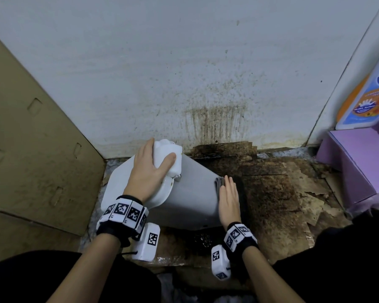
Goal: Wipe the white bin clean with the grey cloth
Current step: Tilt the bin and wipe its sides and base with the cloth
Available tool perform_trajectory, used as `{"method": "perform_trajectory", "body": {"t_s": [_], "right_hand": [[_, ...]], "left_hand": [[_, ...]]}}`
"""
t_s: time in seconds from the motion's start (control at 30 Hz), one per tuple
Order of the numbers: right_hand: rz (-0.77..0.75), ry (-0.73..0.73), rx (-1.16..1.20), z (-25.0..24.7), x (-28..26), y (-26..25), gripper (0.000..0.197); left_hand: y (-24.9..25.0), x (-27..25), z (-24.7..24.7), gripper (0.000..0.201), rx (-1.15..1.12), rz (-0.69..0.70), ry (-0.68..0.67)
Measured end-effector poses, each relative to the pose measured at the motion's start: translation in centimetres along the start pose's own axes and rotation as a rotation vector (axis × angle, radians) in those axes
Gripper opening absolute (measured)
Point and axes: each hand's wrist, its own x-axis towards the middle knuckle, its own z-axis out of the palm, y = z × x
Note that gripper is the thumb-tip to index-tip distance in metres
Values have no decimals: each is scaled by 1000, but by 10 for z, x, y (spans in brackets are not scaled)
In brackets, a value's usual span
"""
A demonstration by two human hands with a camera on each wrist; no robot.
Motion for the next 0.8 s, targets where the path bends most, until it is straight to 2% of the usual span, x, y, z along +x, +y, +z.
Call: {"method": "perform_trajectory", "body": {"t_s": [0.13,0.23,0.37,0.5,0.57,0.67,0.8], "right_hand": [[51,4,-22,-1,2,-13,49],[36,25,39,6,0,-30,50],[-121,-27,105,18,0,-70,50],[-289,-183,55,16,12,-98,50],[-361,-208,-3,13,18,-95,50],[-442,-153,-54,9,22,-77,48],[-297,-160,-56,-3,32,-41,44]], "left_hand": [[2,0,1,97,20,19,-11],[1,0,-2,96,19,30,-13],[2,-2,-1,98,23,40,-17],[0,-4,-3,96,24,37,-13],[1,-6,-4,94,19,50,0],[-1,-7,-5,93,14,54,2],[-3,-5,-2,93,8,54,0]]}}
